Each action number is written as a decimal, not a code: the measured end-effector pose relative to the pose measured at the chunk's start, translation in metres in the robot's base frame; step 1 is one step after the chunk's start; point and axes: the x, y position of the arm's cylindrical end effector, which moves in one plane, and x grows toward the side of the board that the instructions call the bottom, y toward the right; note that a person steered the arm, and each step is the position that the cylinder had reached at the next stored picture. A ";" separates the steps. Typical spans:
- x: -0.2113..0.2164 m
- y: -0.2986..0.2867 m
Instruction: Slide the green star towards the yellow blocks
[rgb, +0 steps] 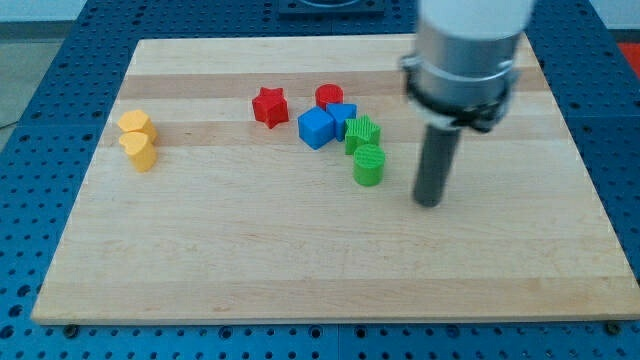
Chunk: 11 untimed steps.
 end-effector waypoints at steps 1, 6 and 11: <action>-0.051 0.020; -0.047 -0.136; -0.064 -0.202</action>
